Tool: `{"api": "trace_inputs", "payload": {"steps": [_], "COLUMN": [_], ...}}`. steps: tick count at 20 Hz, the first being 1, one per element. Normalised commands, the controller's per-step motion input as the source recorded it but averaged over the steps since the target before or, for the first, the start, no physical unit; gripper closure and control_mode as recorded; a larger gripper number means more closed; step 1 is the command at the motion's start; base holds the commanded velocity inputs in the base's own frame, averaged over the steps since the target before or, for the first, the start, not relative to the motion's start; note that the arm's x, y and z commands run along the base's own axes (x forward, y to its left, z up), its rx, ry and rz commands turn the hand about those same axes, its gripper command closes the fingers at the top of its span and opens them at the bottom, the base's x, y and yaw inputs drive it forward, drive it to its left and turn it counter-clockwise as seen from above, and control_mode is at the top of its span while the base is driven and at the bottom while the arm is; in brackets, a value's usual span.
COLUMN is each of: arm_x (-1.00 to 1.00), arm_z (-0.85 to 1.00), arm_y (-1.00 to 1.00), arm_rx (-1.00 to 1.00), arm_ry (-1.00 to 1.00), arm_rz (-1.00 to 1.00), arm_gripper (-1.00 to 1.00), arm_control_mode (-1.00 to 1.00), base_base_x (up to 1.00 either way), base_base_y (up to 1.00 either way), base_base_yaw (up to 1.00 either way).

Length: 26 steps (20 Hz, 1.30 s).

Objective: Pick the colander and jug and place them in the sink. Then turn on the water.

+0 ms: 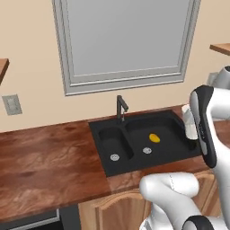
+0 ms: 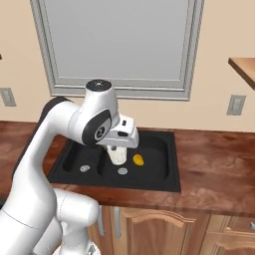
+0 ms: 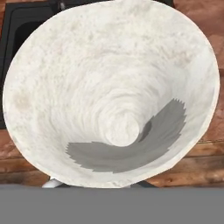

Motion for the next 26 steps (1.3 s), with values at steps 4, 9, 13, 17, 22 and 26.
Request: {"api": "trace_inputs", "payload": {"steps": [4,9,13,17,22,26], "arm_x": [0.0,0.34,0.38,0.36,0.48,0.62], "arm_z": [-0.38,-0.5,-0.16,0.0,-0.17,-0.31], "arm_y": [0.58,1.0,1.0,0.93,0.68,0.48], "arm_rx": [0.0,-0.07,-0.01,0.0,0.03,0.08], "arm_ry": [0.17,0.23,0.15,0.02,0.0,-0.01], "arm_rz": [0.11,0.03,-0.01,-0.03,-0.03,-0.04], "arm_gripper": [1.0,1.0,1.0,1.0,1.0,1.0], "arm_control_mode": [-1.0,-1.0,-1.0,-1.0,-1.0,-1.0], "base_base_x": [0.0,0.0,0.0,0.0,0.0,0.0], "base_base_y": [0.12,0.0,0.0,0.0,0.0,0.0], "base_base_yaw": [0.02,0.0,0.0,0.0,0.0,0.0]}}
